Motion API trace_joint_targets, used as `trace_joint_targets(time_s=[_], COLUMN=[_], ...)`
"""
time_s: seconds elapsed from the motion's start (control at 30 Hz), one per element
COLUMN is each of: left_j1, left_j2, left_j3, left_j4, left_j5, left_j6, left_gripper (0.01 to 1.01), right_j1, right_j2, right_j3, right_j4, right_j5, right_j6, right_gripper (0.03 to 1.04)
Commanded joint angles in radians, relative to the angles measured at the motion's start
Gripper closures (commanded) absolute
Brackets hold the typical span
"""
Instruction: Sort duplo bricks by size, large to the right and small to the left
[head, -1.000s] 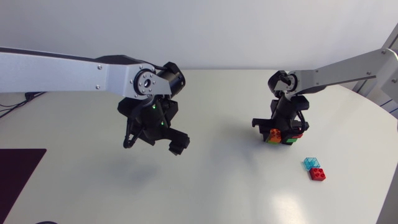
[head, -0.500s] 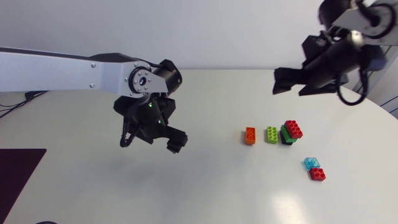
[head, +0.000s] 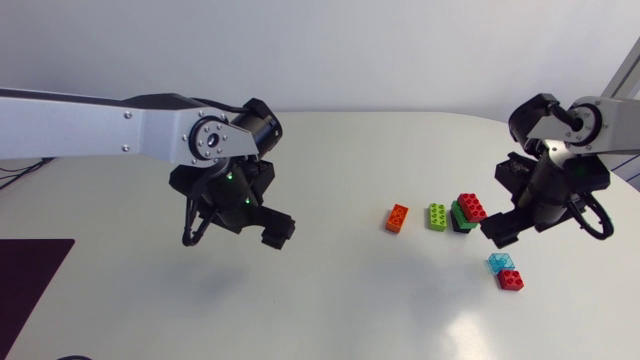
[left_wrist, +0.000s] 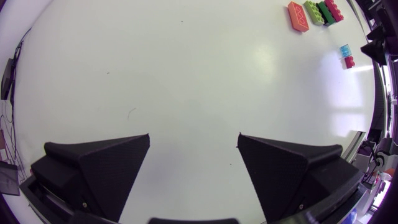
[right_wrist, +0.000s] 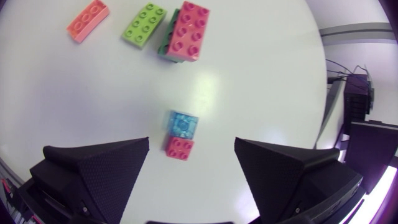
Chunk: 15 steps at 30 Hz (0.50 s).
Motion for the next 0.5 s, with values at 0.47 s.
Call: trace_joint_targets(time_s=[0.47], left_j1=[0.032], left_j2=[-0.012], left_j3=[-0.057], left_j4=[0.039], left_j5=[0.003], left_j6=[0.031], left_gripper=[0.049], right_j1=[-0.185], right_j2=[0.164], right_j3=[-0.135], right_j4=[0.188], right_j5=[-0.242], right_j6=[-0.11], right_gripper=[0.14])
